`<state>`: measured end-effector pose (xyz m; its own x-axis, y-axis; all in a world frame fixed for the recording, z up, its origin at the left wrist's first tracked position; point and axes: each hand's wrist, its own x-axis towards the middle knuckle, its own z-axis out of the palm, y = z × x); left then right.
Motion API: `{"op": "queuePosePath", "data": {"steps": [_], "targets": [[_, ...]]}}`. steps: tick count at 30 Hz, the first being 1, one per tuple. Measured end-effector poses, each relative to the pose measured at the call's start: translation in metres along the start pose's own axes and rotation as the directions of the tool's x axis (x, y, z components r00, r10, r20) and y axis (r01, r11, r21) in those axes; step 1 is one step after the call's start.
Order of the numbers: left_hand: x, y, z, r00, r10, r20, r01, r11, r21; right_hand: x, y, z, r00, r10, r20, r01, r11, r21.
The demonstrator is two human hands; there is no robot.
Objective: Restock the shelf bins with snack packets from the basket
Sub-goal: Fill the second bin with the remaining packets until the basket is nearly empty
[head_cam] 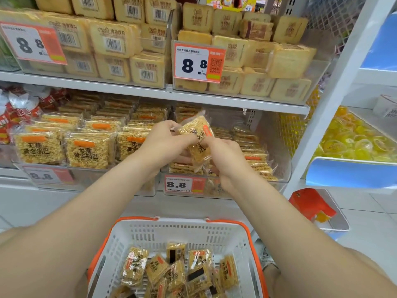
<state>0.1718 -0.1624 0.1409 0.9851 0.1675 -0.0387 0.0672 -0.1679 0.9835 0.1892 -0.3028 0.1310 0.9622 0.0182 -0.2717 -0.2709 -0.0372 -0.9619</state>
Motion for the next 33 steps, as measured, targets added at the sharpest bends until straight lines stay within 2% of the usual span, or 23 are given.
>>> {"op": "queuePosePath", "data": {"steps": [2, 5, 8, 10, 13, 17, 20, 22, 26, 29, 31, 33], "targets": [[0.002, 0.001, 0.002, 0.999, -0.034, 0.009, 0.035, 0.993, -0.116, 0.005, -0.001, 0.0, 1.0, 0.011, -0.015, -0.009, 0.994, 0.106], [0.003, -0.001, 0.001, 0.999, -0.042, 0.012, 0.043, 0.997, -0.062, 0.01, -0.002, -0.003, 0.999, 0.044, -0.031, -0.038, 0.98, 0.195], [0.003, -0.002, -0.004, 0.996, 0.015, -0.086, -0.01, 0.998, 0.062, 0.013, 0.0, -0.003, 1.0, -0.002, -0.02, 0.005, 0.991, 0.131], [0.005, -0.002, -0.009, 0.992, -0.002, -0.123, 0.007, 0.999, 0.047, 0.014, -0.001, -0.003, 0.997, -0.068, -0.026, 0.07, 0.993, 0.095], [0.003, -0.002, -0.015, 0.998, -0.049, -0.05, 0.048, 0.999, -0.013, 0.018, -0.002, -0.007, 0.993, -0.118, -0.024, 0.119, 0.991, 0.06], [0.004, -0.005, -0.021, 1.0, -0.006, -0.015, 0.008, 0.997, 0.075, 0.019, 0.003, -0.008, 0.991, -0.135, -0.005, 0.135, 0.988, -0.077], [0.004, -0.006, -0.024, 1.0, 0.008, 0.013, -0.009, 0.996, 0.091, 0.022, 0.004, -0.008, 0.984, -0.179, -0.017, 0.176, 0.978, -0.108], [0.004, -0.008, -0.026, 0.999, 0.052, 0.008, -0.053, 0.985, 0.164, 0.024, 0.005, -0.008, 0.982, -0.19, -0.001, 0.188, 0.973, -0.135], [0.008, -0.013, -0.032, 0.962, 0.247, -0.115, -0.166, 0.866, 0.472, 0.037, 0.0, -0.014, 0.968, -0.25, 0.017, 0.248, 0.944, -0.218], [0.01, -0.017, -0.036, 0.905, 0.39, -0.172, -0.17, 0.7, 0.694, 0.056, -0.001, -0.02, 0.935, -0.343, -0.085, 0.296, 0.891, -0.345], [0.011, -0.02, -0.037, 0.895, 0.419, -0.153, -0.147, 0.601, 0.786, 0.067, -0.001, -0.018, 0.902, -0.407, -0.144, 0.294, 0.823, -0.486], [0.014, -0.021, -0.039, 0.905, 0.397, -0.154, -0.117, 0.579, 0.807, 0.077, 0.001, -0.014, 0.883, -0.441, -0.16, 0.283, 0.773, -0.568]]}}
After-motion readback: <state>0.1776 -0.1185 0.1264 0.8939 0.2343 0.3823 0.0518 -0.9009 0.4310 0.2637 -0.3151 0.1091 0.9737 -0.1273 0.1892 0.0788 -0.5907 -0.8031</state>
